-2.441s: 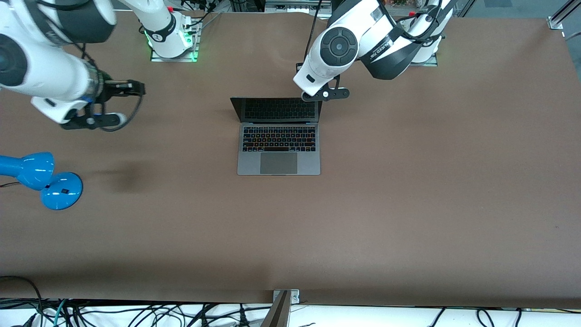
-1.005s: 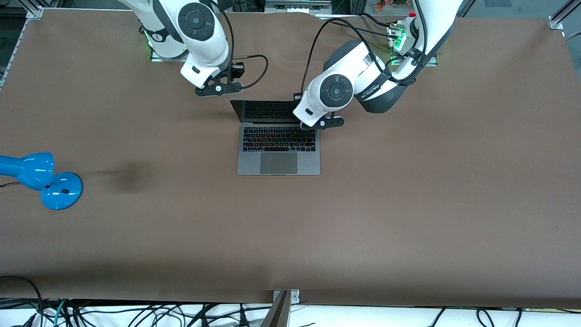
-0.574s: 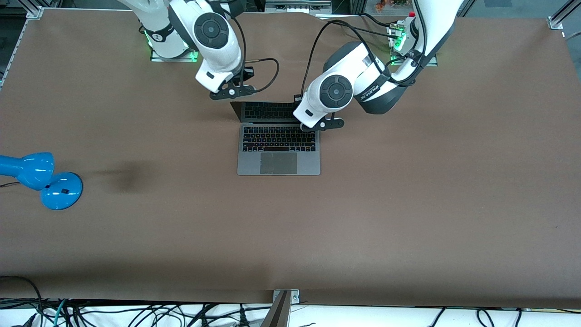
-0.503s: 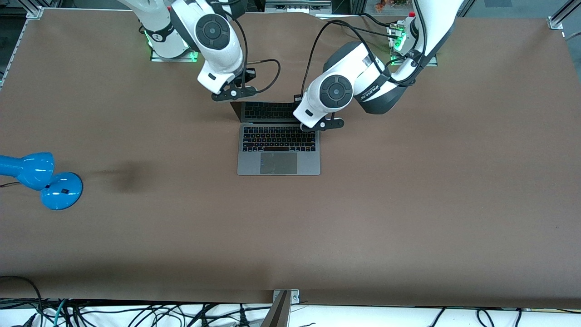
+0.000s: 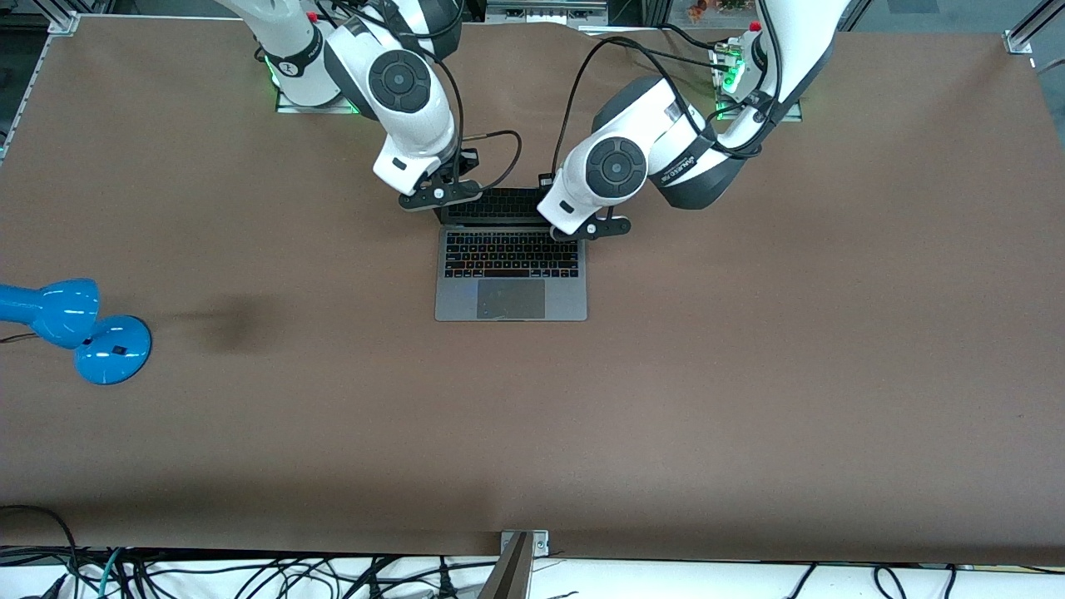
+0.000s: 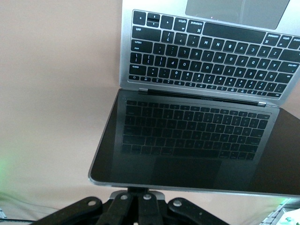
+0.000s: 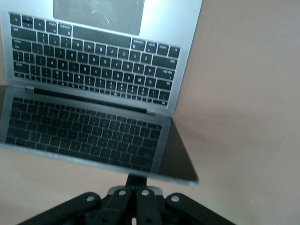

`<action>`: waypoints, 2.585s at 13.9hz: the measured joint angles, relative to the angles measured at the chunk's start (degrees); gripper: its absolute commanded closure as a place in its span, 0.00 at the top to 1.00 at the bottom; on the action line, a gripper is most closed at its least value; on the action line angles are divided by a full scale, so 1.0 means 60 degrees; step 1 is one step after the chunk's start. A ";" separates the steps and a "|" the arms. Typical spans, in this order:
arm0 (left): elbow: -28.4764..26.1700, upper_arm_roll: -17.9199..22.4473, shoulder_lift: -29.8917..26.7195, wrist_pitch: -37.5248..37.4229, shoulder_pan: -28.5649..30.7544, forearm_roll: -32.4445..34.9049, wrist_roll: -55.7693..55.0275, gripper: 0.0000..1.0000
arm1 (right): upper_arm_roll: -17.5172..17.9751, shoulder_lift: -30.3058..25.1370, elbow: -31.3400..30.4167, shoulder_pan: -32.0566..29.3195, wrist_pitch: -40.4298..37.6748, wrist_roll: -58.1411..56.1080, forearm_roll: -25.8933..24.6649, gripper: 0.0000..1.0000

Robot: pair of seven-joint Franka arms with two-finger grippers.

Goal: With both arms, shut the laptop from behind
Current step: 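Push the laptop screen down shut with both grippers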

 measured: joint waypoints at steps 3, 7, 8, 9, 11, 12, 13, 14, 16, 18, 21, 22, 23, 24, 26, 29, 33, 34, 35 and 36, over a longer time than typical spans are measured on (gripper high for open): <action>0.0000 0.0006 0.0007 0.0047 0.0000 0.0014 0.0000 0.00 | -0.0025 0.0248 0.0221 -0.0038 0.0190 0.0000 -0.0129 0.00; 0.0000 0.0008 0.0020 0.0081 0.0001 0.0015 0.0000 0.00 | -0.0085 0.0680 0.0391 -0.0088 0.0864 0.0000 -0.0233 0.00; 0.0001 0.0010 0.0032 0.0087 0.0001 0.0016 0.0000 0.00 | -0.0114 0.0824 0.0410 -0.0089 0.1042 0.0000 -0.0243 0.00; 0.0001 0.0016 0.0059 0.0111 0.0000 0.0016 0.0000 0.00 | -0.0134 0.0967 0.0446 -0.0091 0.1187 0.0000 -0.0254 0.00; 0.0002 0.0090 0.0170 0.0445 0.0003 0.0020 0.0000 0.00 | -0.0201 0.1232 0.0602 -0.0092 0.1296 0.0000 -0.0338 0.00; 0.0004 0.0166 0.0262 0.0610 0.0002 0.0024 0.0000 0.00 | -0.0268 0.1376 0.0727 -0.0094 0.1304 0.0000 -0.0432 0.00; 0.0012 0.0262 0.0361 0.0705 0.0004 0.0035 0.0003 0.00 | -0.0337 0.1537 0.0876 -0.0098 0.1309 0.0000 -0.0524 0.00; 0.0061 0.0369 0.0475 0.0782 0.0008 0.0077 0.0014 0.00 | -0.0404 0.1719 0.1046 -0.0101 0.1315 0.0000 -0.0585 0.00; 0.0429 0.0501 0.0814 0.0860 0.0018 0.0433 0.0016 0.00 | -0.0527 0.2119 0.1432 -0.0108 0.1327 0.0000 -0.0661 0.00; 0.0839 0.0534 0.1244 0.0860 0.0020 0.0689 0.0016 0.00 | -0.0642 0.2485 0.1805 -0.0114 0.1330 0.0000 -0.0752 0.00; 0.1317 0.0543 0.1877 0.0864 0.0019 0.1028 0.0015 0.00 | -0.0753 0.3018 0.2273 -0.0122 0.1332 0.0000 -0.0950 0.00; 0.1438 0.0566 0.2053 0.0865 0.0019 0.1130 0.0015 0.00 | -0.0756 0.3213 0.2415 -0.0123 0.1335 0.0000 -0.1037 0.00; 0.1546 0.0599 0.2200 0.0866 0.0016 0.1230 0.0015 0.00 | -0.0763 0.3411 0.2553 -0.0123 0.1339 0.0000 -0.1109 0.00; 0.1648 0.0655 0.2334 0.0869 0.0004 0.1321 0.0015 0.00 | -0.0785 0.3609 0.2696 -0.0124 0.1342 0.0000 -0.1163 0.00; 0.1908 0.0864 0.2613 0.0872 -0.0112 0.1482 0.0015 0.00 | -0.0859 0.3970 0.2957 -0.0124 0.1351 0.0000 -0.1290 0.00; 0.2393 0.1532 0.3046 0.1030 -0.0675 0.1518 0.0015 0.00 | -0.0972 0.4407 0.3193 -0.0127 0.1592 0.0000 -0.1422 0.00; 0.2573 0.1935 0.3599 0.1808 -0.1018 0.1531 0.0016 0.00 | -0.1115 0.4915 0.3258 -0.0127 0.2047 0.0000 -0.1448 0.00; 0.2590 0.1984 0.3698 0.1910 -0.1018 0.1534 0.0016 0.00 | -0.1143 0.5006 0.3318 -0.0125 0.2060 0.0000 -0.1456 0.00; 0.2605 0.2030 0.3770 0.1976 -0.1017 0.1535 0.0016 0.00 | -0.1177 0.5076 0.3374 -0.0125 0.2061 0.0000 -0.1461 0.00; 0.2626 0.2057 0.3814 0.2029 -0.1016 0.1535 0.0016 0.00 | -0.1203 0.5127 0.3424 -0.0125 0.2062 0.0000 -0.1463 0.00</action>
